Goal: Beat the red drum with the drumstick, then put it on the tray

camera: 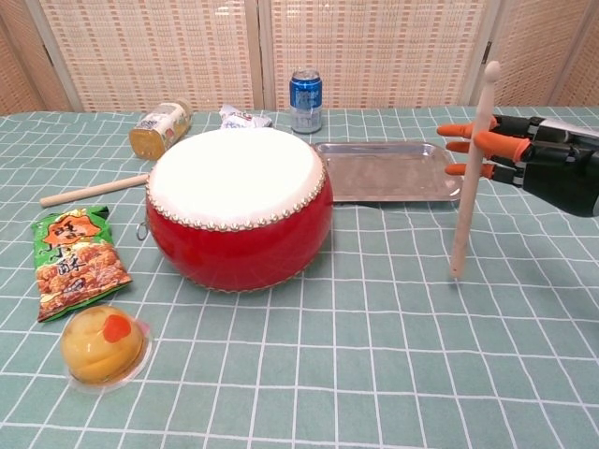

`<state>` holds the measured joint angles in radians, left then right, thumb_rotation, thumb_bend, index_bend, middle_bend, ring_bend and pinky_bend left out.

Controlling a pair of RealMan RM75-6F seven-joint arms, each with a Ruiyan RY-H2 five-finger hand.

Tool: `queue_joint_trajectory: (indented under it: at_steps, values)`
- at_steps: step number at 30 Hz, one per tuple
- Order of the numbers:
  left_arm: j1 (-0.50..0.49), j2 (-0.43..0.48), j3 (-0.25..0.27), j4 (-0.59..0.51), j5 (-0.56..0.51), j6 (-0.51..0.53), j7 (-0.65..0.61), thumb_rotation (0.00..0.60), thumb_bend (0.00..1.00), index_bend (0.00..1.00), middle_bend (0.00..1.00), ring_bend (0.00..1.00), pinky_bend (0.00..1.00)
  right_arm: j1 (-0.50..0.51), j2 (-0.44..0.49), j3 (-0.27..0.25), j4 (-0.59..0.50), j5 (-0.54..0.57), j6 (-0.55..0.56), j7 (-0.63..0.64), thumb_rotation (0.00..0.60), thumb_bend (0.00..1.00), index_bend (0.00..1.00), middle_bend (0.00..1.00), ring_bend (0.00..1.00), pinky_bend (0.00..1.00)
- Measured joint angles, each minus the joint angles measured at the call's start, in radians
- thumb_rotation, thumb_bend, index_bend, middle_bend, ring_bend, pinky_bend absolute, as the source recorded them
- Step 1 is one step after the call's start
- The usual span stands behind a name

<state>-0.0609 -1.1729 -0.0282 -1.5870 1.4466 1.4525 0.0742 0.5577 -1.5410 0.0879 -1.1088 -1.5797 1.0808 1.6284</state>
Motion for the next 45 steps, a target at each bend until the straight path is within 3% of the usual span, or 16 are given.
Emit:
queue_joint_trajectory:
  at_steps: [6,12,23,45]
  values:
    - [-0.001,0.001,0.004,0.0,-0.001,-0.007,-0.002,0.6,0.25,0.01,0.0,0.0,0.03,0.02,-0.054,-0.036,0.143,-0.031,0.012,0.182,0.6,0.42,0.44,0.19,0.12,0.22]
    - [0.0,0.003,0.008,0.005,-0.002,-0.012,-0.01,0.6,0.24,0.01,0.0,0.0,0.03,0.033,-0.099,-0.063,0.223,-0.045,0.024,0.268,0.6,0.42,0.38,0.19,0.14,0.23]
    - [-0.005,0.001,0.013,0.013,-0.004,-0.029,-0.019,0.6,0.24,0.01,0.0,0.0,0.03,0.034,-0.142,-0.092,0.296,-0.044,0.05,0.299,0.6,0.42,0.4,0.23,0.2,0.32]
    - [-0.013,-0.012,0.02,0.039,0.0,-0.048,-0.044,0.6,0.24,0.01,0.0,0.0,0.03,0.012,-0.21,-0.151,0.332,-0.056,0.066,0.218,0.6,0.42,0.48,0.31,0.32,0.43]
